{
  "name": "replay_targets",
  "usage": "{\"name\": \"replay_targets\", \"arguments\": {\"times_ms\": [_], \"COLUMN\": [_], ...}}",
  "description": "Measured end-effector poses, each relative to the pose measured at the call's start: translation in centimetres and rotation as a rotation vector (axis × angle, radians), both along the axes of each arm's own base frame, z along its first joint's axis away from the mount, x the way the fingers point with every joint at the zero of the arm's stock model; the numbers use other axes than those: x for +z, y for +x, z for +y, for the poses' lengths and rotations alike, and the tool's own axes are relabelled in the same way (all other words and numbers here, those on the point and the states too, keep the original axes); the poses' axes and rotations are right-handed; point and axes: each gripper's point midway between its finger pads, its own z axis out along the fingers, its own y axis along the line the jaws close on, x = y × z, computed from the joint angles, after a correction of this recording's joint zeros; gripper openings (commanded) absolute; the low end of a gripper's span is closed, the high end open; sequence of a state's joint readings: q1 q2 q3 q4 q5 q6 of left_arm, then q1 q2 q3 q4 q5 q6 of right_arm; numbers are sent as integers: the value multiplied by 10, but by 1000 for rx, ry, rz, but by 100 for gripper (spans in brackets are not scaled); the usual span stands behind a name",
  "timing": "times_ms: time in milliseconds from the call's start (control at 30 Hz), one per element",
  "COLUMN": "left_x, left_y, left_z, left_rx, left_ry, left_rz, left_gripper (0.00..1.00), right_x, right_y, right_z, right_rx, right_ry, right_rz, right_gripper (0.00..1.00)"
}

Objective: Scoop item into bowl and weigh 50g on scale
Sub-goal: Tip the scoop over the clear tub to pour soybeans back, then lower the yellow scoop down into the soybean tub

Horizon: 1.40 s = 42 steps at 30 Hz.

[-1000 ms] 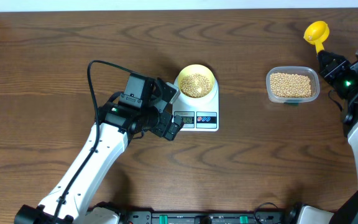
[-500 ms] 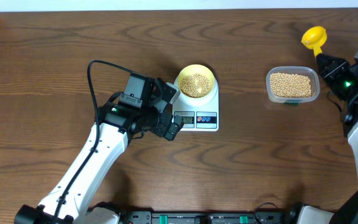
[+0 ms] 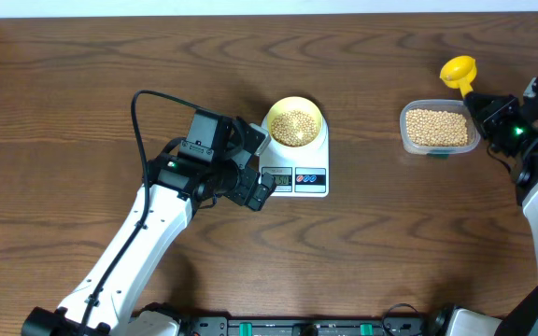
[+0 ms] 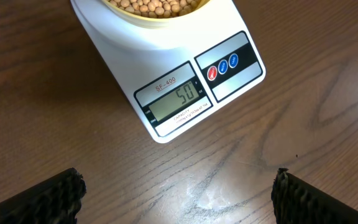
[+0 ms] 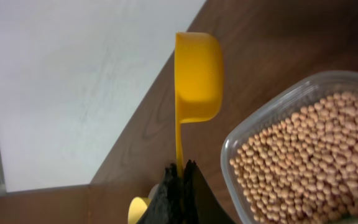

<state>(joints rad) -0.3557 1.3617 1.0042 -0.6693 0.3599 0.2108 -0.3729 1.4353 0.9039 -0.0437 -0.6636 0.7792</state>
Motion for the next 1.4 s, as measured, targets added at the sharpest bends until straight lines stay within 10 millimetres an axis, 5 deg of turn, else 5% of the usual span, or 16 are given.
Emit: {"name": "replay_targets", "arguments": {"times_ms": [433, 633, 967, 1133, 1400], "left_x": [0, 0, 0, 0, 0], "left_y": [0, 0, 0, 0, 0], "left_z": [0, 0, 0, 0, 0], "left_rx": [0, 0, 0, 0, 0], "left_ry": [0, 0, 0, 0, 0], "left_rz": [1, 0, 0, 1, 0], "left_gripper": [98, 98, 98, 98, 98], "right_x": [-38, -40, -10, -12, -8], "right_y": [-41, -43, -67, -85, -76], "right_z": [31, 30, 1, -11, -23], "right_rx": [202, 262, 206, 209, 194], "right_ry": [-16, -119, -509, -648, -746], "right_rz": [153, 115, 74, 128, 102], "right_gripper": [1, 1, 1, 1, 1]}}
